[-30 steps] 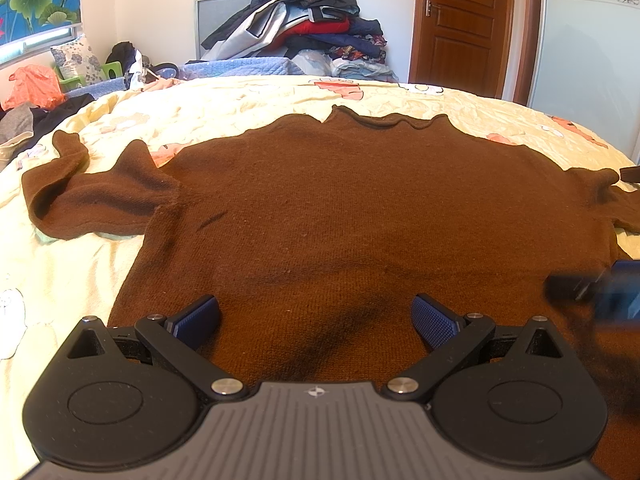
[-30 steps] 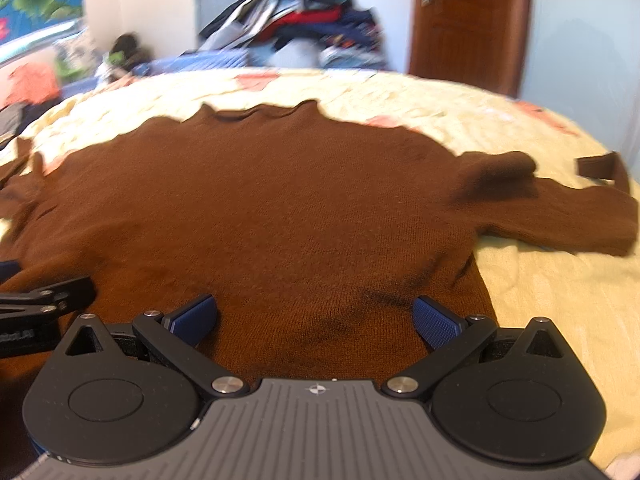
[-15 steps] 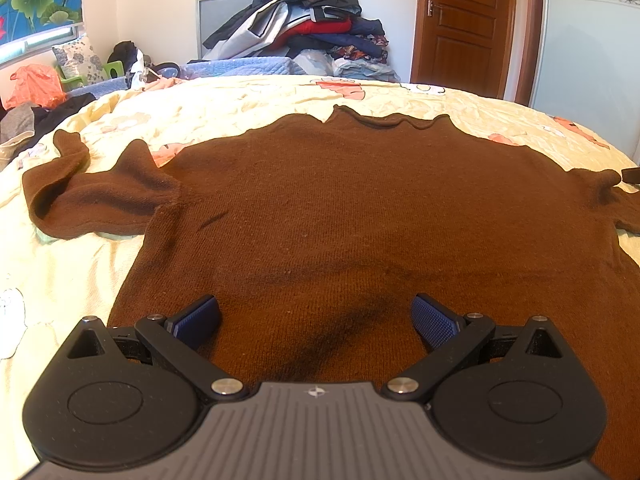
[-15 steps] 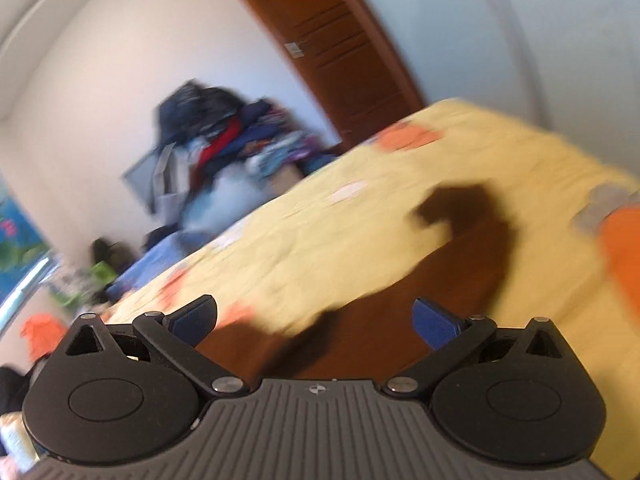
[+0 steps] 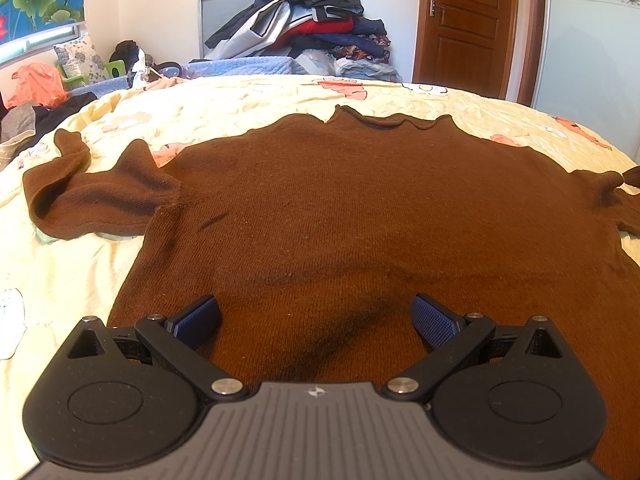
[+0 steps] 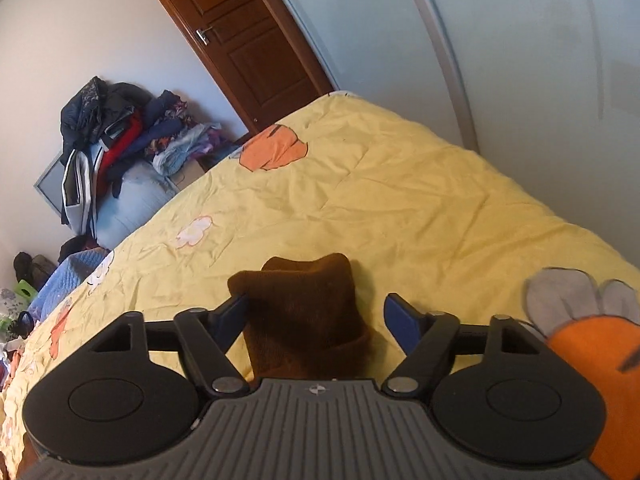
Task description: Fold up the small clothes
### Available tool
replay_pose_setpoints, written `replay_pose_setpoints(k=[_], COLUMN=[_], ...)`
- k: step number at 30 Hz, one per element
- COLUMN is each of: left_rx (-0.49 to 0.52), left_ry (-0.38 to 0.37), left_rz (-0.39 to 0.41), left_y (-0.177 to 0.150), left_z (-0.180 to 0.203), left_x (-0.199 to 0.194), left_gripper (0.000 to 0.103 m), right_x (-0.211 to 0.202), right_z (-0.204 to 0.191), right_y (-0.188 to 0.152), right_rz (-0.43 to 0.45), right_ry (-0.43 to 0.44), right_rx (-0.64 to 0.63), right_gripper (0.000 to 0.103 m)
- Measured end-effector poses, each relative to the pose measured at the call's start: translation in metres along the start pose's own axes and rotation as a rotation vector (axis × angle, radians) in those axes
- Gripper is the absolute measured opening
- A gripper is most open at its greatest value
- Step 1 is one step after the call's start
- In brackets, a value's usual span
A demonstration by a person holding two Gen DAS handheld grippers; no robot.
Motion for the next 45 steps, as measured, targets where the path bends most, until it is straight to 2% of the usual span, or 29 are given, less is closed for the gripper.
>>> replay_pose_setpoints(k=[1, 3, 4, 5, 7, 10, 13, 18, 20, 23, 25, 27, 28, 29, 30, 31, 33, 35, 39, 41, 43, 45], left_rx=[0.0, 0.0, 0.0, 0.0, -0.001, -0.003, -0.009, -0.016, -0.017, -0.015, -0.015, -0.014, -0.014, -0.014, -0.014, -0.015, -0.021, -0.028, -0.043, -0.129, -0.198, -0.223], left_ry=[0.0, 0.0, -0.001, -0.001, -0.001, -0.004, -0.006, -0.01, -0.011, -0.01, -0.008, -0.009, -0.01, -0.011, -0.013, -0.015, -0.023, -0.031, -0.052, -0.166, -0.316, -0.406], left_rz=[0.0, 0.0, 0.0, 0.0, 0.0, 0.001, 0.003, 0.004, 0.004, 0.004, 0.003, 0.003, 0.003, 0.003, 0.003, 0.004, 0.006, 0.008, -0.022, -0.05, -0.05, -0.077], left_y=[0.0, 0.0, 0.0, 0.0, 0.0, 0.0, 0.0, 0.001, 0.001, 0.001, 0.001, 0.002, 0.002, 0.002, 0.002, 0.002, 0.001, 0.001, 0.006, 0.013, 0.021, 0.029], left_z=[0.0, 0.0, 0.0, -0.001, -0.001, -0.001, -0.006, -0.006, -0.006, -0.006, -0.006, -0.006, -0.006, -0.007, -0.007, -0.007, -0.008, -0.009, -0.008, -0.007, -0.001, 0.011], left_x=[0.0, 0.0, 0.0, 0.0, 0.0, -0.001, 0.001, 0.002, 0.002, 0.002, 0.002, 0.002, 0.002, 0.002, 0.002, 0.002, 0.001, 0.0, -0.003, -0.012, -0.02, -0.021], left_gripper=[0.103, 0.103, 0.103, 0.103, 0.103, 0.103, 0.103, 0.103, 0.103, 0.103, 0.103, 0.103, 0.103, 0.103, 0.103, 0.103, 0.103, 0.103, 0.103, 0.103, 0.103, 0.103], right_x=[0.006, 0.011, 0.013, 0.011, 0.005, -0.029, -0.078, -0.146, -0.16, -0.175, -0.183, -0.189, -0.191, -0.193, -0.194, -0.194, -0.189, -0.181, -0.181, -0.182, -0.18, -0.176], right_z=[-0.003, -0.013, -0.017, -0.019, -0.017, -0.01, -0.01, -0.011, -0.026, -0.078, -0.124, -0.176, -0.2, -0.219, -0.231, -0.238, -0.237, -0.222, -0.171, -0.142, -0.122, -0.122], right_y=[-0.001, -0.006, -0.007, -0.009, -0.01, -0.006, -0.006, -0.012, -0.019, -0.049, -0.084, -0.13, -0.155, -0.178, -0.198, -0.214, -0.235, -0.239, -0.224, -0.216, -0.216, -0.229], right_rz=[-0.019, -0.031, -0.034, -0.037, -0.022, 0.065, 0.13, 0.226, 0.245, 0.24, 0.213, 0.098, 0.025, -0.033, -0.075, -0.111, -0.187, -0.227, -0.196, -0.15, -0.123, -0.174], right_ry=[-0.002, -0.005, -0.004, 0.004, 0.003, 0.057, 0.12, 0.134, 0.167, 0.278, 0.37, 0.508, 0.569, 0.622, 0.665, 0.691, 0.7, 0.664, 0.545, 0.492, 0.446, 0.451], right_rx=[-0.013, -0.067, -0.089, -0.093, -0.076, -0.018, -0.021, -0.032, -0.026, -0.067, -0.069, -0.126, -0.188, -0.246, -0.297, -0.342, -0.382, -0.371, -0.267, -0.212, -0.19, -0.217], right_gripper=[0.063, 0.063, 0.055, 0.037, 0.017, 0.017, 0.017, 0.017, 0.017, 0.017, 0.023, 0.047, 0.082, 0.103, 0.103, 0.097, 0.096, 0.096, 0.096, 0.096, 0.098, 0.099])
Point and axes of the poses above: each gripper's, at about its wrist camera, not at the fingertips, and x roughly the way its jaws point, z to its right, y to its top, the point moved 3 cm from there along x, roughly the way its jaws point, and after that the axes turned 5 degrees about -z, right-handed, at the moved point
